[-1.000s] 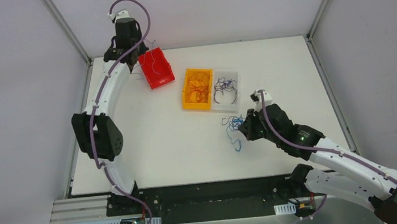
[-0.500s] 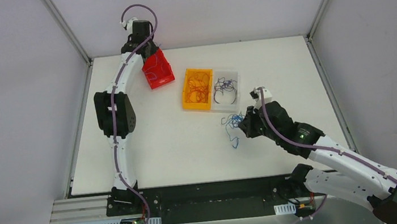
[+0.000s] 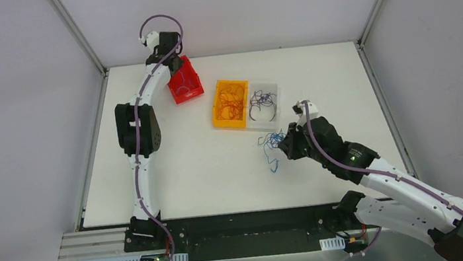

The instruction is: Untangle the cables

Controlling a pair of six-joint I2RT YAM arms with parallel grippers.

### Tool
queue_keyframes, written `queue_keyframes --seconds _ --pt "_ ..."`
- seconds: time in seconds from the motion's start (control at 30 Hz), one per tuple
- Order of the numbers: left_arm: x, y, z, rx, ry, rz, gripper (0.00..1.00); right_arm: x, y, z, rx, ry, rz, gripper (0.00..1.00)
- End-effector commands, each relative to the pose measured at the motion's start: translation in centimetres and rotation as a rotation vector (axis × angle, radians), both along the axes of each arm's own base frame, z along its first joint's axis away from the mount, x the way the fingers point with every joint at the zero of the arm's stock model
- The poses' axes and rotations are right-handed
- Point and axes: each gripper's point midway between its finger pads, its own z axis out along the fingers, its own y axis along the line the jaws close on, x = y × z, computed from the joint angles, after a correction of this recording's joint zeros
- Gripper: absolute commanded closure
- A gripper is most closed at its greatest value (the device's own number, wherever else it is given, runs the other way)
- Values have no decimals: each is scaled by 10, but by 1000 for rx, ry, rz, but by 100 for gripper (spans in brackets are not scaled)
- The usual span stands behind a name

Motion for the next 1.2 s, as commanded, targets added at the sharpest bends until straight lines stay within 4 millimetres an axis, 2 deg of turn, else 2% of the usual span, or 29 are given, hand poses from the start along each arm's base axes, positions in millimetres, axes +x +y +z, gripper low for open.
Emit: queue_keyframes --seconds 0.0,0.17,0.43,0.63,0.87,0.93,1.03,1.17 --pt "-11 14 -17 32 44 31 100 6 7 27 55 -51 7 100" --pt "-28 9 -41 39 120 -21 100 4 7 26 67 -41 6 100" --pt "-61 7 -66 114 229 -110 100 2 9 30 96 -34 3 100" --pt "-98 8 -73 138 298 -157 100 -1 10 32 120 -22 6 100" --pt "-156 6 -55 144 328 -250 100 -2 13 32 137 -8 11 100" --pt "-165 8 -46 142 311 -239 100 -2 14 32 139 -7 13 100" --pt "-154 12 -25 166 261 -222 100 -2 15 32 141 -7 13 100" --pt "-120 8 3 176 181 -212 100 -1 16 35 144 -9 17 100"
